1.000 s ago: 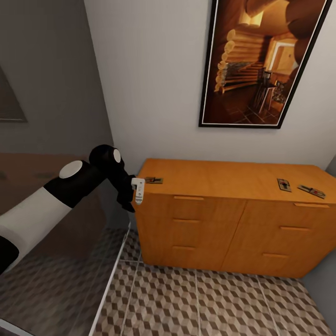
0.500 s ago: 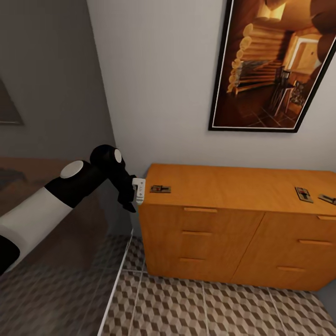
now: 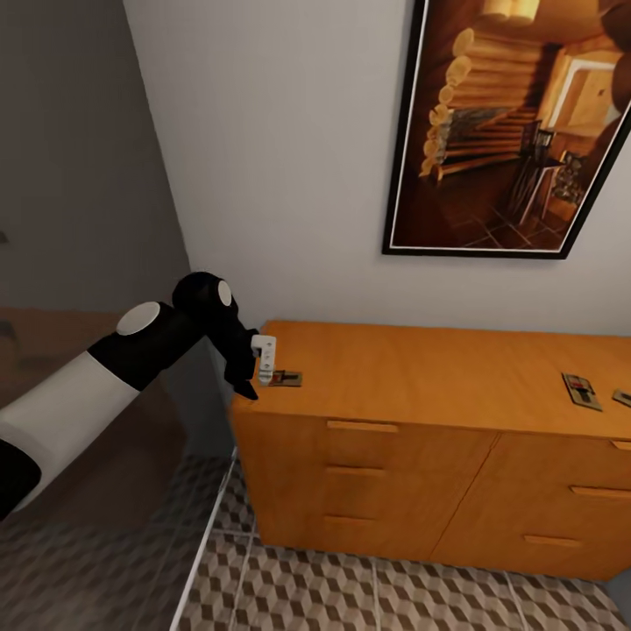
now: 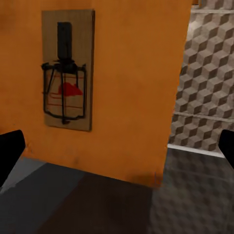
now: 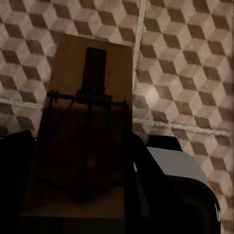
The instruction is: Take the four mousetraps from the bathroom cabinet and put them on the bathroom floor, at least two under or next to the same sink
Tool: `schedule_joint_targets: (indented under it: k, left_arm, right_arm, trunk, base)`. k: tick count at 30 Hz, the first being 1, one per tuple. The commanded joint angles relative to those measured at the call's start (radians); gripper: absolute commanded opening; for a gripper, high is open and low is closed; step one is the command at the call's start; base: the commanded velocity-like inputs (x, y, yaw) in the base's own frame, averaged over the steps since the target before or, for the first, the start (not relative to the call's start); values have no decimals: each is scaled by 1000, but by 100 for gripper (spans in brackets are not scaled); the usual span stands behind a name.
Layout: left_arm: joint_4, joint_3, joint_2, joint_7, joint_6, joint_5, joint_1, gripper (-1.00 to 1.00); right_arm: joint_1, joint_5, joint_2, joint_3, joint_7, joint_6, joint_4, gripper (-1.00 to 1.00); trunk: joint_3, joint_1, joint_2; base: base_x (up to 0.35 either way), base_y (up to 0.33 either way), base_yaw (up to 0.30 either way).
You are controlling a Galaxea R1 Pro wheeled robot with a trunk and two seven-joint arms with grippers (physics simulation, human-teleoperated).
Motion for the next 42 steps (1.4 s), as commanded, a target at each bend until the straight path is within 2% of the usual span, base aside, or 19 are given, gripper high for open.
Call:
schedule_joint_targets:
  k: [1, 14, 25, 33, 42]
  left_arm:
    - [0, -2, 0, -6, 11, -6, -1, 100]
    - [3, -3, 0, -6, 11, -7, -1, 100]
    - [3, -7, 1, -6, 11, -7, -1, 100]
    - [2, -37, 8, -6, 11, -8, -1, 100]
    - [1, -44, 19, -6, 11, -8, -1, 100]
  right_arm:
    - [-1, 2, 0, 8, -7, -1, 1, -100]
    - [6, 2, 0, 8, -7, -2, 1, -100]
    - [9, 2, 1, 8, -6, -2, 1, -100]
    - [10, 2, 0, 8, -6, -1, 1, -100]
    - [10, 2, 2, 8, -7, -1, 1, -100]
  trunk:
    - [-1, 0, 0]
    - [-1, 0, 0]
    - [-1, 0, 0]
    - [-1, 0, 0]
    - [-1, 0, 0]
  base:
    - [260, -201, 0]
    - [245, -150, 0]
    - [23, -13, 0]
    - [1, 0, 0]
    - [0, 0, 0]
